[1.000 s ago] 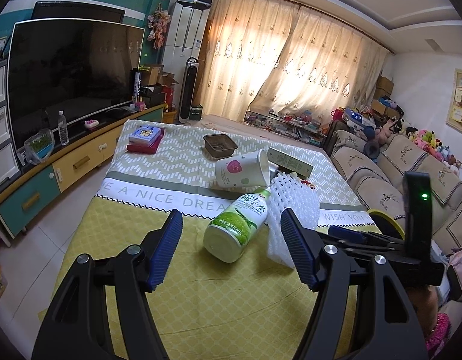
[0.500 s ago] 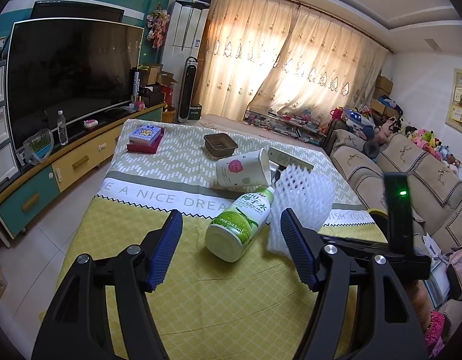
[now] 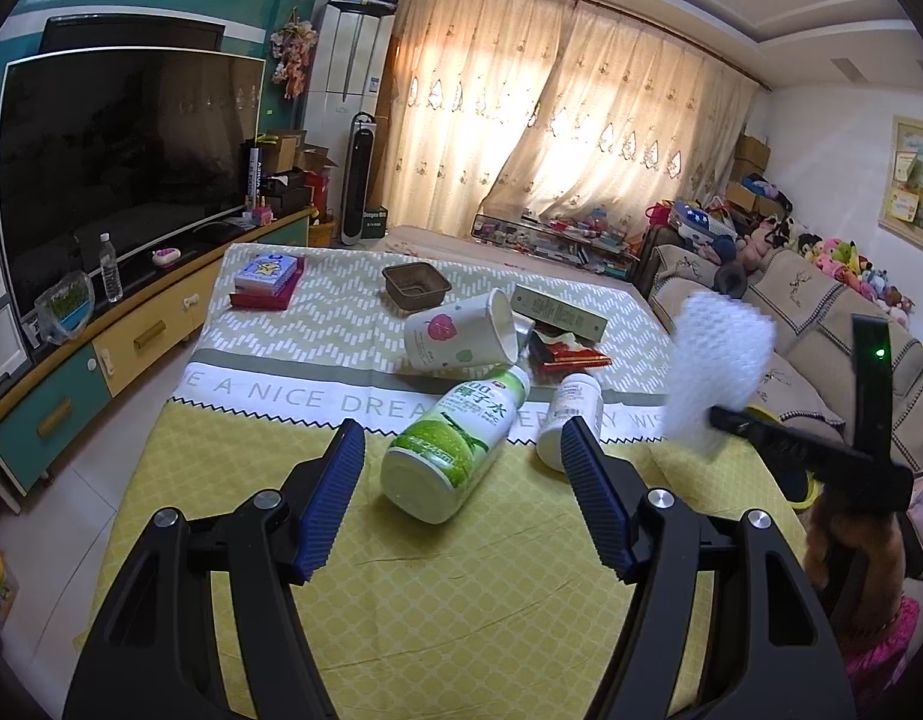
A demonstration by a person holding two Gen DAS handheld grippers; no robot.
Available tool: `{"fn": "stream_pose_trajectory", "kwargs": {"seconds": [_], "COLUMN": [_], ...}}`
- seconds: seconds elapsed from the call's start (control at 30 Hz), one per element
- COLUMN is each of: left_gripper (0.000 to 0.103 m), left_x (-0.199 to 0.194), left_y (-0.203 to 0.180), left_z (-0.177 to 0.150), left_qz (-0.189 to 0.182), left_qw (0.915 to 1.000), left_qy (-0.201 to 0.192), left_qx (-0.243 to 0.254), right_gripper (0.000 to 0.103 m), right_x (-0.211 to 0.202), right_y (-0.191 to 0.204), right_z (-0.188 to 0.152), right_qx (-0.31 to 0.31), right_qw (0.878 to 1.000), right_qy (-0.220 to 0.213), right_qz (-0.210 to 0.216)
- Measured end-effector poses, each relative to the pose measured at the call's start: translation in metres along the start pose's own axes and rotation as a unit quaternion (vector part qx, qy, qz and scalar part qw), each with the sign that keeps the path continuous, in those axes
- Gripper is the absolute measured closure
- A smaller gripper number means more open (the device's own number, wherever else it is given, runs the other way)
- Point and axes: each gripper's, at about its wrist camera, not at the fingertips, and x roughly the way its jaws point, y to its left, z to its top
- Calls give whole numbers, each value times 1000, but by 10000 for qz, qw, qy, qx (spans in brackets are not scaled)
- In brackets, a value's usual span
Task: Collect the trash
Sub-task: 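Carry the white foam fruit net to the bin and open the right tool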
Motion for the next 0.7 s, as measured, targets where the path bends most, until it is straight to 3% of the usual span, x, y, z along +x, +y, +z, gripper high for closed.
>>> {"fn": "stream_pose_trajectory", "kwargs": {"seconds": [0.13, 0.37, 0.6, 0.7], "left_gripper": [36, 35, 35, 35], "left_x": [5, 17, 28, 30], "left_y": [-6, -19, -32, -33], "left_z": [-1, -3, -3, -2], "left_qz": [-35, -117, -179, -160], "left_qw": [10000, 9997, 9990, 9990], "left_qy": [58, 183, 294, 311], "left_qx": [61, 145, 272, 291], "right_gripper": [88, 87, 85, 77], "right_x": [-19, -35, -3, 11], "right_y": [-61, -156, -196, -204], "right_z": [1, -12, -24, -26], "right_qx": [377, 957, 1072, 1047], "right_qw": [9960, 9751, 9657, 9641], "right_qy": [-224, -250, 145, 289], "right_qz": [-773, -1984, -2361, -2422]}}
